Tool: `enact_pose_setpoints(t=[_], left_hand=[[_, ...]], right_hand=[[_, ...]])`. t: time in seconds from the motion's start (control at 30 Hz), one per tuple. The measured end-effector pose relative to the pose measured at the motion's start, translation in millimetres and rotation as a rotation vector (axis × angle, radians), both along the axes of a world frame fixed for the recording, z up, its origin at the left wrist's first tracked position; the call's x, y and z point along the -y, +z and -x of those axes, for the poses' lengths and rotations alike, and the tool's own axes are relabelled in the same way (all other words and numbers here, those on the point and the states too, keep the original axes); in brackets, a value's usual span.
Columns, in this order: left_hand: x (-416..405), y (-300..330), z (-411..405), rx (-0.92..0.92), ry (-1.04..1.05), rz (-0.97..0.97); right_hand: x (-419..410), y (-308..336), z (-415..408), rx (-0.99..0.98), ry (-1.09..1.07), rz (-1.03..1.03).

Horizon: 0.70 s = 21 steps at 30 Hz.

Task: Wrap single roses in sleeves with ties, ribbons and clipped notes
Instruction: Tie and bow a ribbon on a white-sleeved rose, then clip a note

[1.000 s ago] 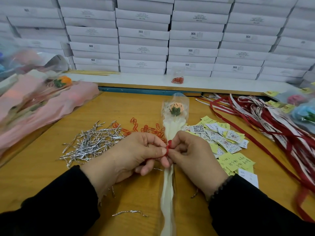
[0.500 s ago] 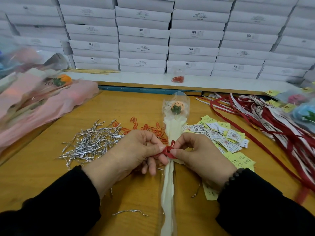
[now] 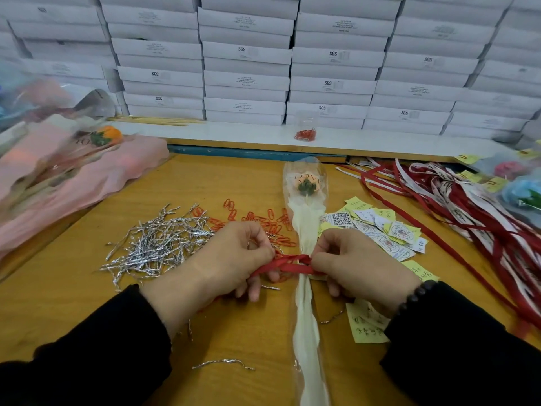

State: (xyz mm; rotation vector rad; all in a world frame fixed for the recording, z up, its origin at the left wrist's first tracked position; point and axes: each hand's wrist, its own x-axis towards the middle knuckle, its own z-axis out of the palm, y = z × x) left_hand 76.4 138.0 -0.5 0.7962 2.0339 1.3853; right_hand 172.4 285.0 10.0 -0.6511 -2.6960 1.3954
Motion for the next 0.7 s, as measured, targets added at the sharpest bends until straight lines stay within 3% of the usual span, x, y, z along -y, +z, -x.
enact_pose_setpoints(t=[0.23, 0.43, 0.7], left_hand=[[-0.7, -1.5, 0.4, -0.017, 0.04, 0.007], [-1.8, -0.9, -0.6, -0.005, 0.043, -0.014], [-1.3, 2.2, -4.4, 0.015, 0.071, -0.025]], right_hand=[[-8.0, 7.4, 0.2, 0.017, -0.033, 0.186], [-8.4, -4.3, 2.2, -0.27, -0.137, 0.643], [-3.6, -10.3, 2.8, -0.282, -0.208, 0.588]])
